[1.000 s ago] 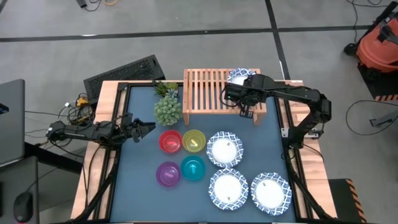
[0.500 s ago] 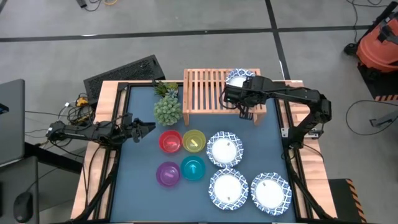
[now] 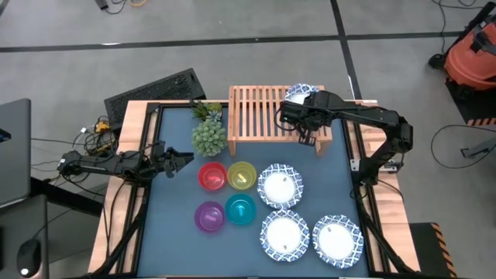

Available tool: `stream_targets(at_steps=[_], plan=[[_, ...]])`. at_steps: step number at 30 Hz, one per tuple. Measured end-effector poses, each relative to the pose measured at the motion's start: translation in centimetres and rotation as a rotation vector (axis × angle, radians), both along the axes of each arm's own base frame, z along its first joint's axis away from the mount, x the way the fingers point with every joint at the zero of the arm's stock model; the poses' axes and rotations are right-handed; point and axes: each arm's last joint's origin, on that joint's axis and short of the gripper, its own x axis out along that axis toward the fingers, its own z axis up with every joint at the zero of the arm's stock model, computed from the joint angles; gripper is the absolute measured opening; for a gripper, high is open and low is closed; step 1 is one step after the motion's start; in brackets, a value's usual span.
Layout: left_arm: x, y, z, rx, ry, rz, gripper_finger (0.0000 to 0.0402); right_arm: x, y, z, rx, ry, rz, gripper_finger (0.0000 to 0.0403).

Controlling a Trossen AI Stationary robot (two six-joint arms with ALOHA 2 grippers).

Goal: Place and stack bowls onto a shelf
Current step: Put the white patterned bowl on the shelf, then stack the white patterned bowl on top of the white patterned bowl on the shelf

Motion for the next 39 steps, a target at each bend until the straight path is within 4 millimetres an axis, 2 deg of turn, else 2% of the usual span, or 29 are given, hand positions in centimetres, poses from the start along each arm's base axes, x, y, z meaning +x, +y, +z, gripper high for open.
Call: stream_targets(at_steps=[13,19,23,27,30,34,39], plan=[[0.0,0.0,0.0,0.011,0.003,0.001,0.0197,0.0,0.3,0.1,0.016,-0.033,-0.03,0.0185],[0.0,0.0,0.0,0.01,0.003,0.001,0.0197,0.6,1.9,2.3,0.008,-0.158,-0.028,0.0208],[0.0,0.0,0.0,0.01,0.003,0.002,0.0197,0.9,3.7,4.1,0.11,-0.34,-0.142,0.0209],[0.0,0.0,0.0,0.01,0.003,0.001,0.0197,1.4,6.9,4.4,0.331,-0.467,-0.364,0.0208],[0.0,0.0,0.0,0.009,0.003,0.002,0.0196,1.5,10.4,4.1,0.427,-0.482,-0.466,0.0208],[0.0,0.0,0.0,0.009,0.002,0.001,0.0197,1.2,16.5,3.0,0.477,-0.435,-0.483,0.0208],[0.0,-0.1,0.0,0.008,0.002,-0.019,0.0197,-1.8,24.3,1.9,0.531,-0.429,-0.559,0.0208]])
